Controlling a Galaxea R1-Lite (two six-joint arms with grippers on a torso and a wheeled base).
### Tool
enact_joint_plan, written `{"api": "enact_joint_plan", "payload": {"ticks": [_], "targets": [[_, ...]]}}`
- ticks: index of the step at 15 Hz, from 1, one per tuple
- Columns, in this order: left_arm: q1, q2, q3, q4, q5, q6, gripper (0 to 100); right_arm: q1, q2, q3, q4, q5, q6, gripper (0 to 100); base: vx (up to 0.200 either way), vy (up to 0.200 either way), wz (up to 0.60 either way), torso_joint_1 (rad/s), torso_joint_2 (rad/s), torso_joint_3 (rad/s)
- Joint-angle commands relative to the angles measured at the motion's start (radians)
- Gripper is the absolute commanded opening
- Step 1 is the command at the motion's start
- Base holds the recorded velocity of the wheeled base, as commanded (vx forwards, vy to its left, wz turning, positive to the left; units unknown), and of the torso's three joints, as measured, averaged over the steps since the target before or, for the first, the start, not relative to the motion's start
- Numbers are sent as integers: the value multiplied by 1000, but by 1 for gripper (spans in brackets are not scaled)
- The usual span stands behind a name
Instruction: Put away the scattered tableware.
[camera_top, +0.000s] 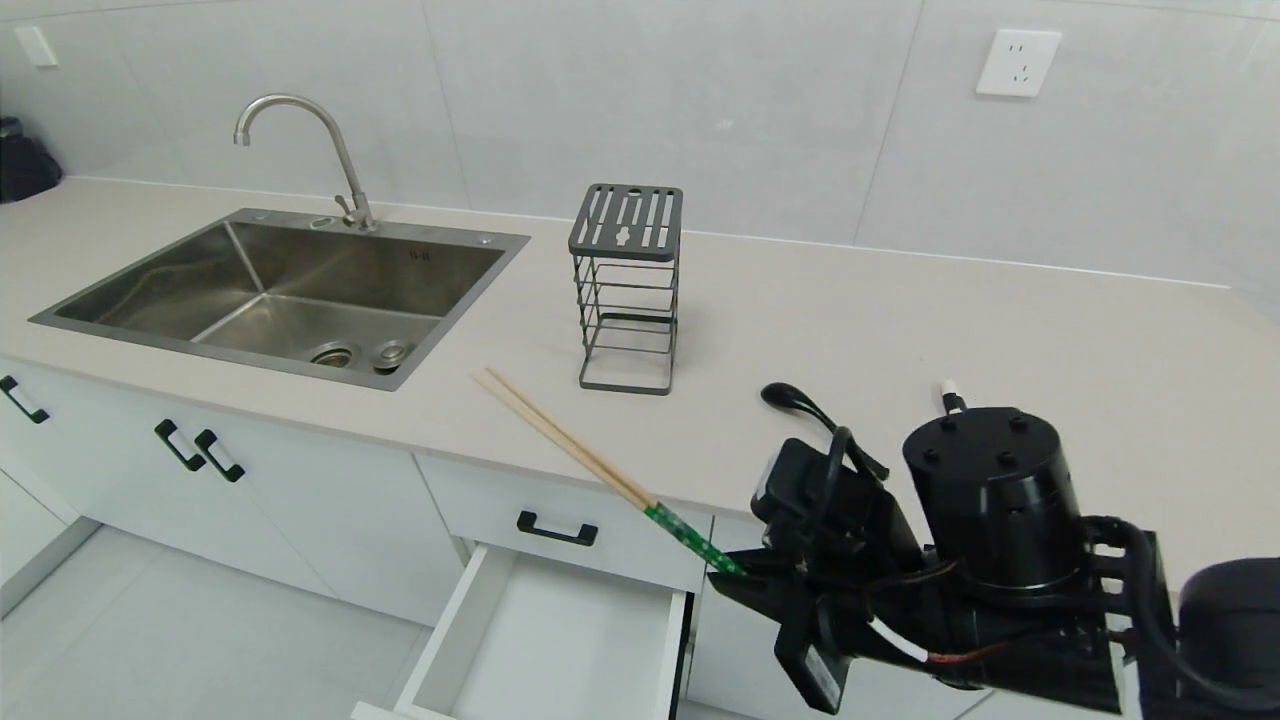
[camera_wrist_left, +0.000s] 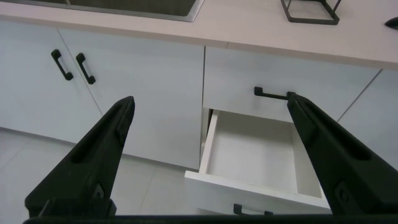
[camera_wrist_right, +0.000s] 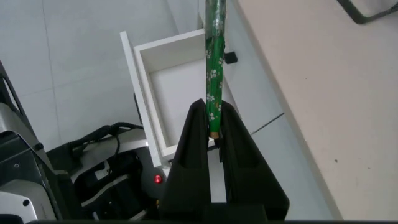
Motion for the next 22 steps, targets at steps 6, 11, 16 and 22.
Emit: {"api": "enact_joint_plan", "payload": {"ticks": [6,11,16,22], "targets": [[0,1,0,0,0,0,100,35,137,-63,16,0,-26,0,0,0,0,0,0,0],[2,1,0,0,0,0,100,53,143,-88,80,-8,-94,0,0,0,0,0,0,0],[2,1,0,0,0,0,100,95,175,-120,85,-6,-86,0,0,0,0,-69,128,64],[0,1,0,0,0,0,100,112,192,-129,87,-6,-85,0,0,0,0,-119,233,118]]}}
